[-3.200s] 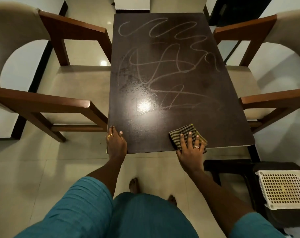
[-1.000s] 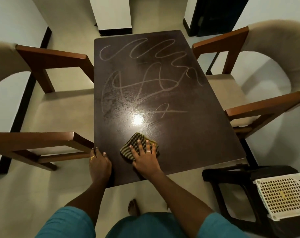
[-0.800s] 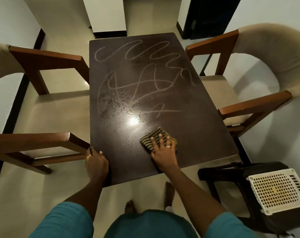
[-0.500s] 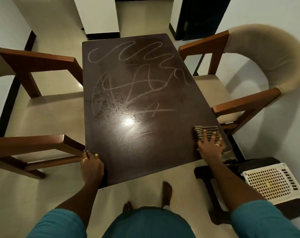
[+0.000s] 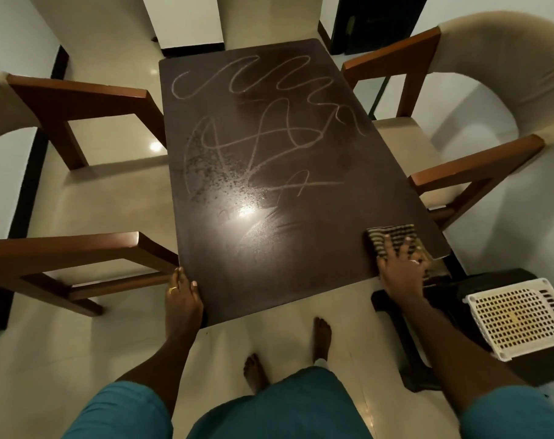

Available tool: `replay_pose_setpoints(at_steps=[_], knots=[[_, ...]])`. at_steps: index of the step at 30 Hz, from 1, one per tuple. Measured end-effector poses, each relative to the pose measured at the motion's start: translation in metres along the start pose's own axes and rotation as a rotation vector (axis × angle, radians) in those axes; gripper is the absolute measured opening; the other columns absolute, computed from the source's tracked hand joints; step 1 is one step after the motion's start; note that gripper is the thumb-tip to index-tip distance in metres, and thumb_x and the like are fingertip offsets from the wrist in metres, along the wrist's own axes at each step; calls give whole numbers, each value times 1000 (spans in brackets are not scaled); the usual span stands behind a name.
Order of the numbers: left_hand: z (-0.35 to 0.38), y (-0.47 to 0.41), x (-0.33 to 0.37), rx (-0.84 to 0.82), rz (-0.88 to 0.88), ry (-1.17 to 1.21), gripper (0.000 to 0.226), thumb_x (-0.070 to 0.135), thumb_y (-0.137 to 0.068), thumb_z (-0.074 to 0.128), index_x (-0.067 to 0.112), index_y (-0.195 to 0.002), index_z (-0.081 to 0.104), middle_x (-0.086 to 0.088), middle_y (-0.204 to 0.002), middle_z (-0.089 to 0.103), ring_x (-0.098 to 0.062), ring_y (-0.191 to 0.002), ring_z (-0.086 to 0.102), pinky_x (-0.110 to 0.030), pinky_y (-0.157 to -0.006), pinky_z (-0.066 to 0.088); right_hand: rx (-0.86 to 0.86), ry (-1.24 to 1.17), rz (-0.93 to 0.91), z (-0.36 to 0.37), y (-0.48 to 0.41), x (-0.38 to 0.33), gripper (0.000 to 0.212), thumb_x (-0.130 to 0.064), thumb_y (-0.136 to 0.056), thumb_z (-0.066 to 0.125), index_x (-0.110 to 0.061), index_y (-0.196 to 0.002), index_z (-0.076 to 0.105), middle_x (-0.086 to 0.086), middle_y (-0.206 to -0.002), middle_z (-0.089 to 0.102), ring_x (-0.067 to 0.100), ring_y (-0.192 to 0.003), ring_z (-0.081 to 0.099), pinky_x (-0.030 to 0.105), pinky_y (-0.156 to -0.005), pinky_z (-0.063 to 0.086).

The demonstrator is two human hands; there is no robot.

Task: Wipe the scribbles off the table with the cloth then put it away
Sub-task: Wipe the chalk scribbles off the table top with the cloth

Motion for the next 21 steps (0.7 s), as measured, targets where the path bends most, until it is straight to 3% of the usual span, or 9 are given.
replay_pose_setpoints(at_steps=[8,9,11,14,17,21], knots=[[-7,12,-2,12,4,151,44,20,-99,33,7,-141,30,-20,-139,42,-38,-122,42,-51,-102,38,-13,32,-561,23,101,-147,60,-46,-95,34,-31,-151,18,14,-158,14,46,-142,14,65,-110,3],[-9,13,-5,9,1,166,43,21,-99,32,8,-140,32,-19,-138,44,-37,-122,42,-50,-102,38,-22,44,-637,22,114,-165,60,-46,-93,37,-29,-149,23,15,-157,19,48,-140,19,67,-109,6],[-12,12,-9,7,7,180,40,21,-99,31,6,-136,39,-18,-135,49,-37,-121,44,-51,-103,39,6,122,-782,21,137,-197,60,-50,-84,53,-30,-141,44,14,-147,42,50,-129,41,69,-100,28],[-19,13,-12,10,27,172,38,19,-99,30,4,-127,49,-20,-126,56,-37,-116,49,-53,-100,41,23,215,-894,20,158,-226,65,-57,-65,70,-36,-125,61,6,-130,62,40,-113,61,59,-86,50],[-24,15,-12,24,36,133,36,19,-98,31,4,-122,53,-19,-121,60,-37,-114,50,-50,-99,41,-10,234,-942,18,158,-231,66,-57,-66,69,-37,-128,58,5,-133,59,39,-116,59,56,-88,50],[-26,10,-7,39,-28,160,34,19,-98,31,3,-115,55,-20,-113,62,-37,-107,52,-50,-92,44,-27,283,-1010,13,140,-207,61,-46,-87,53,-31,-144,37,13,-150,37,46,-133,36,63,-103,31]])
Point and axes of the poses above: each hand's wrist, its own y-axis away from the middle knuckle, its own z-axis out of the palm, x = y × z, the point moved 2 cm from there along -y, towards the middle knuckle
